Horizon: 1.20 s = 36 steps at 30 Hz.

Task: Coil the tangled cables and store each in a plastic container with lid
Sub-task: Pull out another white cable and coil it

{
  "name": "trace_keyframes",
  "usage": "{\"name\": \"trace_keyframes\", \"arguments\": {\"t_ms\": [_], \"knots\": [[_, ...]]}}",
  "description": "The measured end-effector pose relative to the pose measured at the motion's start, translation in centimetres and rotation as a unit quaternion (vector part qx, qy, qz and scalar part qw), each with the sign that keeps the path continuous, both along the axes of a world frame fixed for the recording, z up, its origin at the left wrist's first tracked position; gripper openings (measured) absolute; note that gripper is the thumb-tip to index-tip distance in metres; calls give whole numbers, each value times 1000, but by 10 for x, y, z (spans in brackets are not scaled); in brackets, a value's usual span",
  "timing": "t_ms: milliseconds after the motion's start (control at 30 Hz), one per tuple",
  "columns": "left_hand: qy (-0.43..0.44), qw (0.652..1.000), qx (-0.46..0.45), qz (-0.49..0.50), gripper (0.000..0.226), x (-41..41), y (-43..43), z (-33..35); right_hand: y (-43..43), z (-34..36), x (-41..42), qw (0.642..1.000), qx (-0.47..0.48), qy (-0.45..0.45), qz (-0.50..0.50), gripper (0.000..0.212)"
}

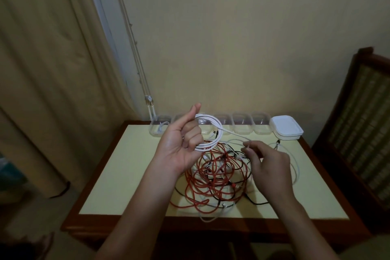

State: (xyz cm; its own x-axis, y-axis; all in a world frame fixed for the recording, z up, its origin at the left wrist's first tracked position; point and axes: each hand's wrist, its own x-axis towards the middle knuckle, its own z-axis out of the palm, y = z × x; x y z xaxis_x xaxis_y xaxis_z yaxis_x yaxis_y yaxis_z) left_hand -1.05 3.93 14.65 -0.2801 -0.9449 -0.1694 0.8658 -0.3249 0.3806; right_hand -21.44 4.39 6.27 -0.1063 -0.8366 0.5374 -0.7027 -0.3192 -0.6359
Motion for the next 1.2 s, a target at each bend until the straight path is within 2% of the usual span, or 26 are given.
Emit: {"name": "trace_keyframes", "arguments": {"t_ms": [67, 133, 267, 367, 467, 600, 733, 800, 867, 1033, 1100, 1200], "knots": [[-8, 1000, 1, -1, 14, -4, 1, -1, 1, 3, 6, 994, 54, -89, 20, 17], [-8, 1000, 4, -2, 14, -9, 1, -2, 2, 8, 13, 967, 115, -221, 57, 20], [5, 1000, 11, -6, 13, -18, 1, -5, 10, 26, 28, 860, 157, -470, 121, 16], [-14, 1000, 14, 5, 14, -21, 2, -6, 16, 35, 37, 791, 159, -573, 143, 15], [-49, 998, 10, 23, 14, -23, 2, -6, 20, 39, 43, 752, 183, -613, 156, 13], [-128, 990, 4, 61, 15, -26, 1, -9, 27, 40, 51, 729, 271, -590, 218, 11], [-241, 958, -12, 153, 18, -23, 0, -13, 29, 41, 54, 680, 338, -597, 259, 20], [-297, 933, -28, 200, 22, -24, 1, -16, 30, 44, 56, 658, 350, -607, 275, 35], [-359, 903, -43, 231, 21, -28, 4, -20, 31, 47, 60, 665, 350, -598, 280, 43], [-461, 840, -92, 269, 21, -37, 10, -29, 27, 47, 63, 712, 341, -556, 261, 40], [-482, 827, -96, 273, 23, -38, 9, -33, 26, 46, 63, 722, 336, -548, 257, 37], [-489, 831, -97, 247, 22, -36, 6, -36, 22, 42, 60, 755, 321, -524, 230, 25]]}}
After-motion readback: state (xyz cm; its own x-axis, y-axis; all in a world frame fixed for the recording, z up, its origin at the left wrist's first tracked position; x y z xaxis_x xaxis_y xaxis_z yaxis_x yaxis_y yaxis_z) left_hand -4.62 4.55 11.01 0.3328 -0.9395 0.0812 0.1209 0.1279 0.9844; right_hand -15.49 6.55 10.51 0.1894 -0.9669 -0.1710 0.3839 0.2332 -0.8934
